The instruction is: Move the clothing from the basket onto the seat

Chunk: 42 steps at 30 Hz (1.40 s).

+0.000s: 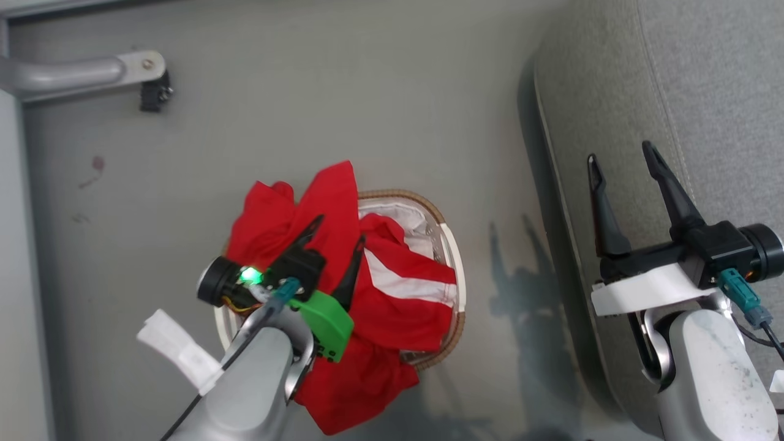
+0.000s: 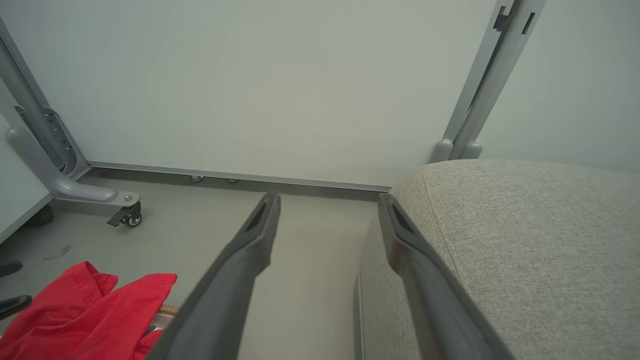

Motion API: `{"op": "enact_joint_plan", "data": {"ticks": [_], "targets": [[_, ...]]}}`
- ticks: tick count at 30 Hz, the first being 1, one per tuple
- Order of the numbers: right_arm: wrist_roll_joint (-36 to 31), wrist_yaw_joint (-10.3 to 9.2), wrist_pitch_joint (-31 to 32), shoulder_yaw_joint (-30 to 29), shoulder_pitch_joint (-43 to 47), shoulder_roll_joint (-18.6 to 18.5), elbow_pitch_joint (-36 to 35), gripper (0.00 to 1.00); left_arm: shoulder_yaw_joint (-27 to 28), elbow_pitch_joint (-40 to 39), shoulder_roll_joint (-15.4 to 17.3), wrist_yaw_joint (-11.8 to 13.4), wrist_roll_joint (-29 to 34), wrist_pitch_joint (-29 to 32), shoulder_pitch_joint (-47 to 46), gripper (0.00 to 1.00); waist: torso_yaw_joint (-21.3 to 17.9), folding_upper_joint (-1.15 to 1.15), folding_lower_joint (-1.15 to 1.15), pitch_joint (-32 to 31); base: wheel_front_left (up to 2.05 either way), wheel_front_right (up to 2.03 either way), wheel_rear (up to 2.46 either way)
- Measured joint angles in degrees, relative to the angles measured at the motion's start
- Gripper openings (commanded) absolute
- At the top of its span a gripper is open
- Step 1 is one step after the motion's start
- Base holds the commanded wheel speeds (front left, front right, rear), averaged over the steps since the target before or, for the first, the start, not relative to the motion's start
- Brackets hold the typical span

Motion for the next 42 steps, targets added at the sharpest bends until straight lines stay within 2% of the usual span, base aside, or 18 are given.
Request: {"op": "enact_joint_plan", "data": {"ticks": [12, 18, 25, 35, 40, 41, 42], "targets": [[2.6, 0.00, 0.0, 1.9, -4.2, 0.0, -4.0, 1.00, -22.7, 15.1, 0.9, -0.1, -4.0, 0.0, -12.1, 1.00, -5.2, 0.00, 0.00, 11.3, 0.00, 0.00, 0.00], [4.9, 0.00, 0.0, 3.5, -4.8, 0.0, -5.7, 1.00, -30.3, 20.7, 1.0, -0.1, -7.6, 0.3, -15.9, 1.00, -8.5, 0.00, 0.01, 15.3, 0.00, 0.00, 0.00], [7.0, -0.01, 0.0, 5.5, -4.8, 0.0, -7.7, 1.00, -33.7, 26.2, 1.2, -0.1, -11.3, 2.0, -19.3, 1.00, -12.4, 0.00, 0.00, 18.7, 0.00, 0.00, 0.00], [9.2, 0.00, 0.0, 7.0, -5.6, 0.0, -9.0, 1.00, -33.9, 32.1, 2.8, -0.1, -12.8, 5.3, -22.6, 1.00, -16.3, 0.00, 0.00, 22.8, 0.00, 0.00, 0.00], [9.4, 0.00, 0.0, 7.9, -5.6, 0.0, -9.1, 1.00, -34.0, 32.9, 3.4, 1.1, -13.3, 8.0, -22.9, 1.00, -17.7, 0.00, 0.00, 23.7, 0.00, 0.00, 0.00], [9.5, 0.00, 0.0, 7.9, -5.6, 0.0, -9.1, 1.00, -34.0, 33.0, 3.4, 1.5, -13.3, 8.4, -22.9, 0.82, -17.9, 0.00, 0.00, 23.8, 0.00, 0.00, 0.00], [9.6, 0.00, 0.0, 8.0, -5.6, 0.0, -9.1, 1.00, -34.0, 33.1, 3.4, 1.9, -13.4, 9.1, -22.9, 0.53, -18.0, 0.00, 0.00, 23.9, 0.00, 0.00, 0.00]]}}
